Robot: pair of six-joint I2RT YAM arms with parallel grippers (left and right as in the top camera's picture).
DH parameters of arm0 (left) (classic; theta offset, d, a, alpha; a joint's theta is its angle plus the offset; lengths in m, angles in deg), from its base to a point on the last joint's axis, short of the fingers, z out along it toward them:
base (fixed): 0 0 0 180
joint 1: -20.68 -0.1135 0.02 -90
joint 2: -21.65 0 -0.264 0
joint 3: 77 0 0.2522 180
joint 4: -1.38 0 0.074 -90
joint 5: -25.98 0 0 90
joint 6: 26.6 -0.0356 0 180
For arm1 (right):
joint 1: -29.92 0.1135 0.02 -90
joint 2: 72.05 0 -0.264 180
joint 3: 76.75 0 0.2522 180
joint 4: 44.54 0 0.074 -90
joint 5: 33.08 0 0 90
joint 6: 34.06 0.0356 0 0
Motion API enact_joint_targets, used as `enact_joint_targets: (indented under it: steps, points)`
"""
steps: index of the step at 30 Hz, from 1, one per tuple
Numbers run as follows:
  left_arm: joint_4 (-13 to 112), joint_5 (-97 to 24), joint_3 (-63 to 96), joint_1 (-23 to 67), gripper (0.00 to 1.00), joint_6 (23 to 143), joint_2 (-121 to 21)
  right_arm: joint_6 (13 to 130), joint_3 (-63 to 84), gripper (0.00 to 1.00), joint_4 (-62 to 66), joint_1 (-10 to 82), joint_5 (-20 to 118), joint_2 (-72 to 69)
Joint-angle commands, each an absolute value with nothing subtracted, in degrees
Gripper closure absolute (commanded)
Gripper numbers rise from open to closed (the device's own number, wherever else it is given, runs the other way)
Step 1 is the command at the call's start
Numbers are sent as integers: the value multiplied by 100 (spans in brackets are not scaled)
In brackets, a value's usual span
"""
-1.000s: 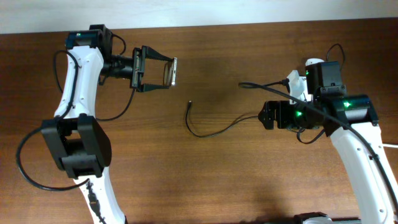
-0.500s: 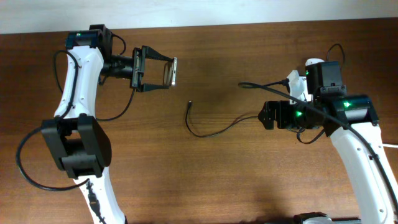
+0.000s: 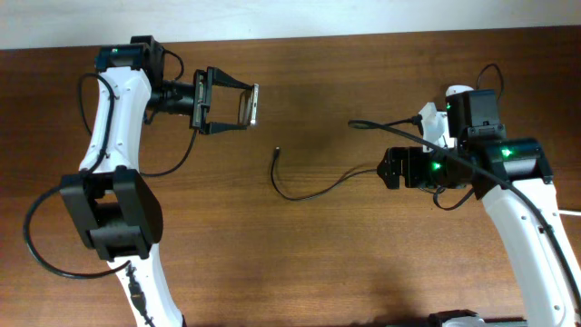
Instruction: Plug charger to phone and switch on socket
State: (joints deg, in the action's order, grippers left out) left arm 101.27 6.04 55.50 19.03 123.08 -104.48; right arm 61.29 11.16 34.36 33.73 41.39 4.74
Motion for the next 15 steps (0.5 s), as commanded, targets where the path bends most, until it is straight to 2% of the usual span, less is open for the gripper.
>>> enact_joint_targets:
  steps: [1,15]
  points:
    - [10136,753,5683,1886,69,12380,-10432,6072,1219,1,3436,3404,4104,494]
    - [10136,648,5683,1892,68,12380,-10432,6072,1219,1,3436,3404,4106,494]
